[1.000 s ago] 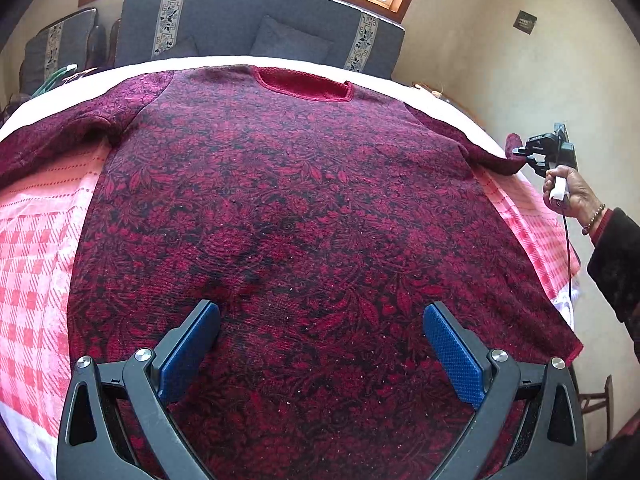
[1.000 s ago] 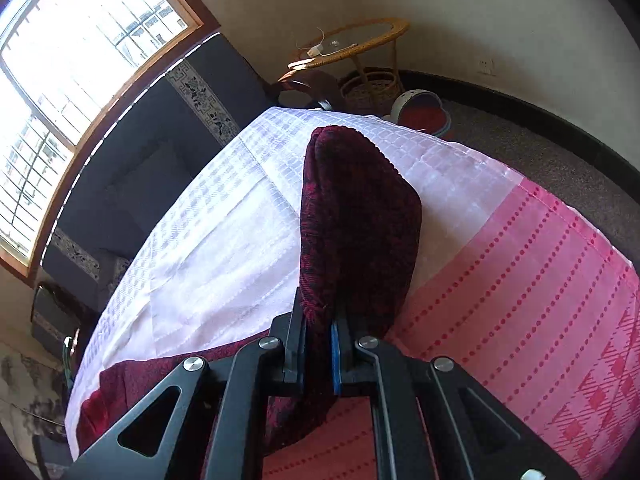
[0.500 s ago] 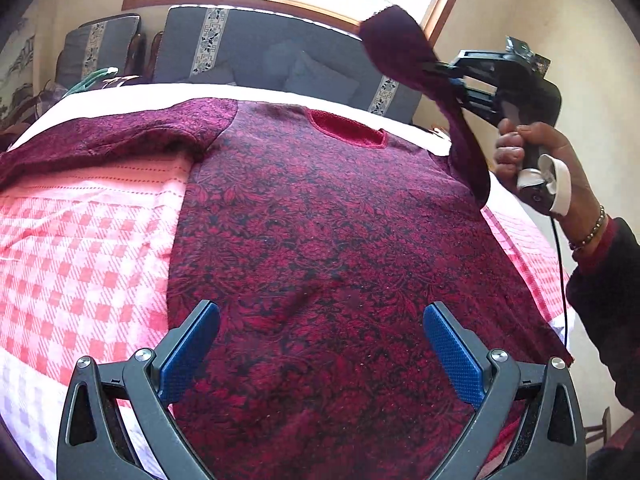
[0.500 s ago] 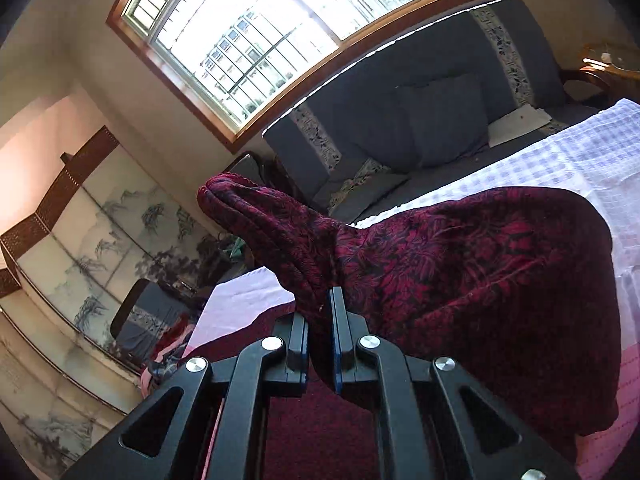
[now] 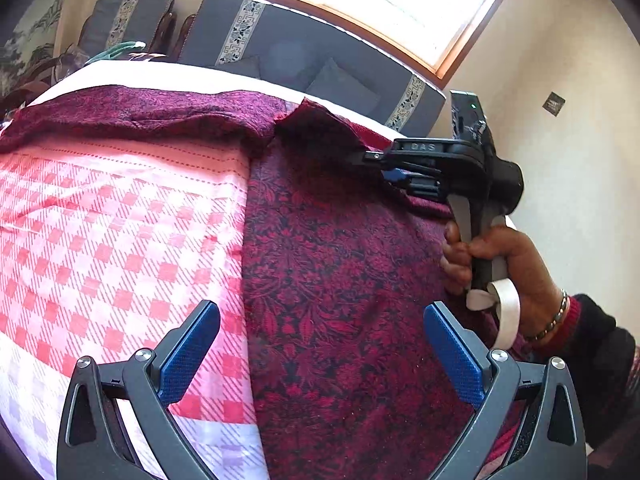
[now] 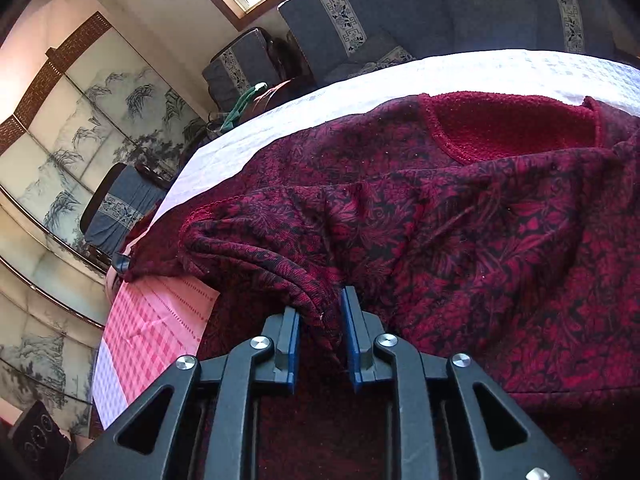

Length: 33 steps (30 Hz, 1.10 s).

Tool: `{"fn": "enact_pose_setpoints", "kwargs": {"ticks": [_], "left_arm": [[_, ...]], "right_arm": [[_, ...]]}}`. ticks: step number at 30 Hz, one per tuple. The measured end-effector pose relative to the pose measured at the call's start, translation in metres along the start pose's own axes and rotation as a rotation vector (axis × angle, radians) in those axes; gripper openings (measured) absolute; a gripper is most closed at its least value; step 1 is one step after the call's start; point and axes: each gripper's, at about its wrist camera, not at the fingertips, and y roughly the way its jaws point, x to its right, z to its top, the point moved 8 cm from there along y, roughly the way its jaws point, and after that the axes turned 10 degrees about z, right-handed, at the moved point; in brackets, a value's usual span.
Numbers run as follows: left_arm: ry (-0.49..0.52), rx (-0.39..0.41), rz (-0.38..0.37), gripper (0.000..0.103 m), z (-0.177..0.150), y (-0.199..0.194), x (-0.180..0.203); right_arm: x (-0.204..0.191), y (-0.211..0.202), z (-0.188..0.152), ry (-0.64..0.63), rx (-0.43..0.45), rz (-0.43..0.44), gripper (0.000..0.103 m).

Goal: Fold small clothes
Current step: 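Fold the held sleeve across the sweater body with the right tool, release, then grasp the other sleeve cuff with the left tool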

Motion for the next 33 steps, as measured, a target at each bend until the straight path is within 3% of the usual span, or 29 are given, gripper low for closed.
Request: {"fn": "enact_pose_setpoints", "kwargs": {"ticks": [2,3,6,11,13,15,18,22,29,33], "left_arm": [[-0.049,0.022,-0.021,0.101,0.013,-0.006,-0.012],[-0.076,0.033,-0.028,0.101,0.02,-0.009,-0.019],[-0.158,0.055,-0.062,0.101,0.042,-0.013,-0.042],[-0.286,0.066,-0.115,0.101,0.085,0.0,-0.079],[-0.321,0.064,-0.132,0.101,0.101,0.01,-0.092],[-0.353,0.073,-0.109,0.101,0.116,0.019,-0.11],[-0.39,0.059,-0.07,0.101,0.133,0.039,-0.135],[-0.506,0.066,-0.025,0.101,0.15,0.057,-0.181],[-0.711,0.079,0.039,0.101,0.157,0.066,-0.269],[-0.661,0.089,0.052,0.1,0.165,0.074,-0.277]], "right_arm": [[-0.016,-0.009,0.004,-0.011,0.03,0.023,0.06],[-0.022,-0.013,0.007,-0.023,0.037,0.03,0.063],[-0.039,-0.018,0.014,-0.051,0.055,0.061,0.064],[-0.044,0.007,0.025,-0.106,0.018,0.05,0.063],[-0.035,0.022,0.025,-0.136,-0.036,-0.016,0.062],[-0.019,0.03,0.016,-0.118,-0.11,-0.054,0.06],[-0.009,0.016,0.007,-0.147,-0.099,-0.092,0.054],[-0.018,-0.02,-0.002,-0.126,-0.032,0.045,0.057],[-0.026,-0.049,-0.015,-0.125,0.021,0.115,0.061],[-0.03,-0.059,-0.015,-0.089,0.055,0.16,0.063]]}}
